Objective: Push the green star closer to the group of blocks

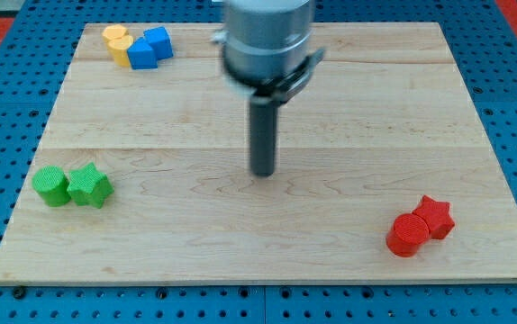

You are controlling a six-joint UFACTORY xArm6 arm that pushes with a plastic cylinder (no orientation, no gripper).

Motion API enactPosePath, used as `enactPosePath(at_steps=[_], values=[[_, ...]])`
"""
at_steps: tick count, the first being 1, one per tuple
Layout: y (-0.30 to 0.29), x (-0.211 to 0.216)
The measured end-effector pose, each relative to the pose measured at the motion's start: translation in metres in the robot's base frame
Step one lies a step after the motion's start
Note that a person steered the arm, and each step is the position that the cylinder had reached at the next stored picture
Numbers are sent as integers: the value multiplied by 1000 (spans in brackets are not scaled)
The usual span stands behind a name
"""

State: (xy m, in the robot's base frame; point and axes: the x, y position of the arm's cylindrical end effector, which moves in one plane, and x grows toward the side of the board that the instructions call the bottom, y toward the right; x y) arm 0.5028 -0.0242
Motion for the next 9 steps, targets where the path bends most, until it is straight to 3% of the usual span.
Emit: enactPosePath(at_steps=[1, 3, 6, 7, 9], values=[[-72, 47], [-157, 52], [-162, 16], [-196, 18], [-207, -15]])
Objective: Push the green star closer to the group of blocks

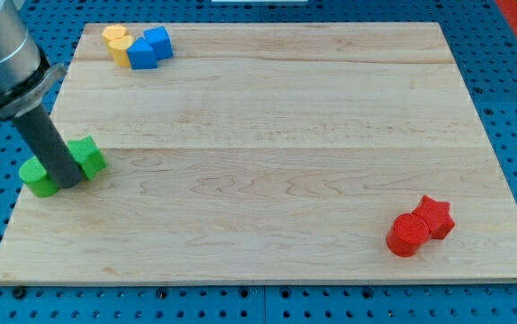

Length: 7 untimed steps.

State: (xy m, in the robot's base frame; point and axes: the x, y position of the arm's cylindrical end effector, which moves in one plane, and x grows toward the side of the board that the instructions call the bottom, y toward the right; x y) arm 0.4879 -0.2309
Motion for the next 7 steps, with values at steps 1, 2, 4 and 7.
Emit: enactPosePath(at_steps=[1, 2, 4, 7], values=[[1, -24], [13, -44], [34, -107], [78, -120]])
